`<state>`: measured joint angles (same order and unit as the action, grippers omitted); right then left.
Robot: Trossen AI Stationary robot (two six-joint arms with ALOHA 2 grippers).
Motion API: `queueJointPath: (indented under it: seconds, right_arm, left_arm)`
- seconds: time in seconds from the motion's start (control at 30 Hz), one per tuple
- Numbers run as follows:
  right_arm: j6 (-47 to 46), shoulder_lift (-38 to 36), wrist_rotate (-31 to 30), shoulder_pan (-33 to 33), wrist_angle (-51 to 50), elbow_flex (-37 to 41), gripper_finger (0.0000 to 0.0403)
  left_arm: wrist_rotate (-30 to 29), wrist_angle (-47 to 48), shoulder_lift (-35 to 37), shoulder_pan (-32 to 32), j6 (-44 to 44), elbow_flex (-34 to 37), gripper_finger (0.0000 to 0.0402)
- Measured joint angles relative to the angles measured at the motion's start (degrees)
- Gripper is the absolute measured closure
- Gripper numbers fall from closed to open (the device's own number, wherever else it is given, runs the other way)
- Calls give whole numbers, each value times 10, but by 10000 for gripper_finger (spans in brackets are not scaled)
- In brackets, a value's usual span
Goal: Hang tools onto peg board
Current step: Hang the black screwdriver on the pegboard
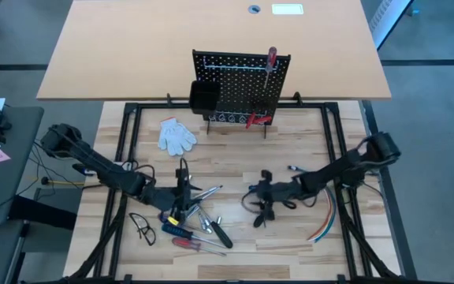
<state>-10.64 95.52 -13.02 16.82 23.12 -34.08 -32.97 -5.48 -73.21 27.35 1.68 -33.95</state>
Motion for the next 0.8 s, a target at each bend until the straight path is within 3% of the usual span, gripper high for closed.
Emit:
queueJointPath:
  seconds: [0.2,0.37,0.57,0.8]
  right_arm:
    - [-10,23,4,44,-172,-98,176]
    - [-26,3,-84,96,-226,-135,183]
    - [-127,-6,-153,177,-248,-134,191]
    - [-242,1,-320,274,-238,-133,194]
  left_arm:
    - [-72,-3,-5,31,98,0,251]
    - [-155,-29,-50,74,126,0,251]
    - [-157,-73,-100,90,189,0,251]
    - [-154,-99,-114,133,245,0,251]
